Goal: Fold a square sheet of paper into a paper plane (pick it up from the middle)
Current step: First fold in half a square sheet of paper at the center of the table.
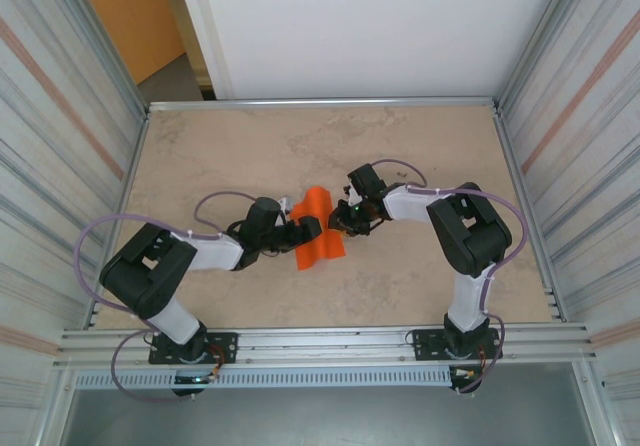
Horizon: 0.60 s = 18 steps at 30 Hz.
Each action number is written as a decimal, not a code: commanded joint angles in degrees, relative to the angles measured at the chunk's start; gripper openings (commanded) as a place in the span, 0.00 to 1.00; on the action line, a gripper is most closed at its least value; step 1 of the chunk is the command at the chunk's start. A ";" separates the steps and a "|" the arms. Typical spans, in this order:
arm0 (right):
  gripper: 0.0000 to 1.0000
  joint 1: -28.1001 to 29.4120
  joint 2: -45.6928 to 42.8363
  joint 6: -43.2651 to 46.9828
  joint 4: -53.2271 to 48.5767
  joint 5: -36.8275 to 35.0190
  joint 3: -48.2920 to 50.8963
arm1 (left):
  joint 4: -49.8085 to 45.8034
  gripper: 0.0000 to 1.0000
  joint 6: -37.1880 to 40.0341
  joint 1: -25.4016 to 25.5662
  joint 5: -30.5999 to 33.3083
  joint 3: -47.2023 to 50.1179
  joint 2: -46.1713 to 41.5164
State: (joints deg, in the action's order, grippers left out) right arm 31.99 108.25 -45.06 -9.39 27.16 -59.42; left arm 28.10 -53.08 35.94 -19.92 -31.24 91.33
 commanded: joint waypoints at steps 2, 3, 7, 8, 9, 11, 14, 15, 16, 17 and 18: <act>0.22 -0.96 0.71 -1.32 -3.84 -3.62 2.57 | -3.16 0.83 2.42 -0.65 1.01 1.23 -2.01; 0.22 -0.92 0.70 -1.26 -3.83 -3.45 2.56 | -3.89 0.83 2.67 -0.70 1.11 1.05 -2.04; 0.22 0.22 0.97 -0.61 -3.84 -2.24 2.12 | -9.43 0.82 3.71 -0.63 1.24 -1.67 -0.82; 0.22 0.66 1.02 -0.50 -3.75 -1.95 1.96 | -10.50 0.81 4.01 -0.65 1.33 -2.29 -0.36; 0.22 1.10 1.17 -0.46 -3.58 -1.54 1.89 | -11.55 0.79 3.98 -0.63 1.39 -2.97 0.15; 0.22 1.88 1.47 -0.76 -3.00 -0.84 1.76 | -13.16 0.76 3.97 -0.69 1.47 -4.04 1.31; 0.22 2.28 1.97 -1.59 -1.17 1.08 2.15 | -14.61 0.68 3.69 -0.68 1.39 -5.33 2.89; 0.22 2.36 1.95 -1.86 -0.55 1.84 2.32 | -15.41 0.65 3.69 -0.69 1.45 -5.78 3.27; 0.22 2.24 1.77 -1.98 -0.37 2.18 2.49 | -16.10 0.61 3.69 -0.69 1.67 -6.21 3.65; 0.22 2.21 1.40 -1.97 -0.34 2.22 2.55 | -16.55 0.59 3.69 -0.67 1.73 -6.47 3.85; 0.22 2.07 0.76 -1.81 -0.28 2.26 2.84 | -16.97 0.56 3.86 -0.69 1.82 -6.78 4.11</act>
State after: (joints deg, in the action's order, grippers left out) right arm 33.78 108.14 -45.87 -7.35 28.91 -58.50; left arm 16.58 -50.11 35.55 -19.07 -37.17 93.69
